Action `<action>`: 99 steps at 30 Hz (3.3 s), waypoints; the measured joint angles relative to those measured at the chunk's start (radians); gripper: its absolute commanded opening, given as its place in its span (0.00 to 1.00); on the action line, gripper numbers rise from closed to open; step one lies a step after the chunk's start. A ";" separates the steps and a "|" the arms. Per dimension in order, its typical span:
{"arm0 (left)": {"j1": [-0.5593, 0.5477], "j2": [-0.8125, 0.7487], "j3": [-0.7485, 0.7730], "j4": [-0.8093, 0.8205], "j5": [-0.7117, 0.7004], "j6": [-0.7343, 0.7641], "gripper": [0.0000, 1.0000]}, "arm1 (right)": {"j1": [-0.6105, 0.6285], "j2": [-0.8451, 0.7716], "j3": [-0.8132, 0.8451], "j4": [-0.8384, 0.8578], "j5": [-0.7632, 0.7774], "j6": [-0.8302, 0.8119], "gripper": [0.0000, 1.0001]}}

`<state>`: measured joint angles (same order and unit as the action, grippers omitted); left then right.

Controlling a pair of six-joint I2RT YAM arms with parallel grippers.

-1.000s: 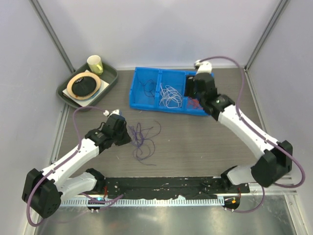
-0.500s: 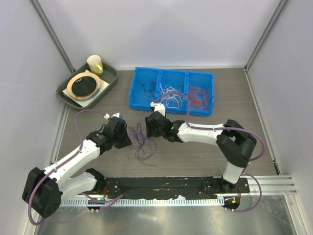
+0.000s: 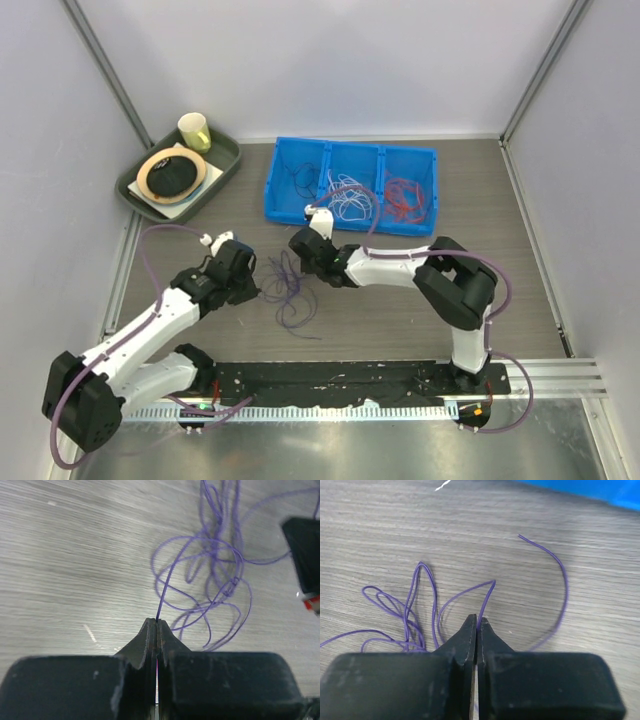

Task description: Untangle the cables

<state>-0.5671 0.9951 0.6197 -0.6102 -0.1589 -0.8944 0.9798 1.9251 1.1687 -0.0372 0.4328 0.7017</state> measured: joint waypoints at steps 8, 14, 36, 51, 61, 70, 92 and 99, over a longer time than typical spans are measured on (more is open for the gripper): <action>0.001 -0.080 0.166 -0.236 -0.281 -0.086 0.00 | -0.040 -0.413 -0.129 -0.114 0.220 -0.090 0.01; 0.006 -0.175 0.265 -0.345 -0.420 -0.132 0.00 | -0.247 -0.833 -0.225 -0.191 0.296 -0.153 0.01; 0.010 -0.348 0.196 -0.255 -0.317 -0.042 0.90 | -0.308 -1.102 0.075 -0.348 0.016 -0.411 0.01; 0.003 0.181 0.224 0.200 0.151 0.137 1.00 | -0.308 -0.752 0.749 -0.241 -0.139 -0.544 0.01; -0.110 0.528 0.426 0.306 0.182 0.239 0.94 | -0.308 -0.481 1.006 -0.157 -0.081 -0.660 0.01; -0.233 0.836 0.581 0.285 0.012 0.291 0.63 | -0.308 -0.278 1.035 -0.053 -0.093 -0.678 0.01; -0.233 0.354 0.257 0.295 -0.096 0.194 0.00 | -0.309 0.176 1.096 0.123 -0.181 -0.664 0.01; -0.231 -0.029 0.177 0.166 -0.257 0.140 0.00 | -0.309 0.192 1.004 0.131 -0.158 -0.701 0.01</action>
<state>-0.7979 0.9657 0.7971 -0.4446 -0.4156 -0.7544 0.6712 2.1166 2.1723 0.0937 0.2749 0.0010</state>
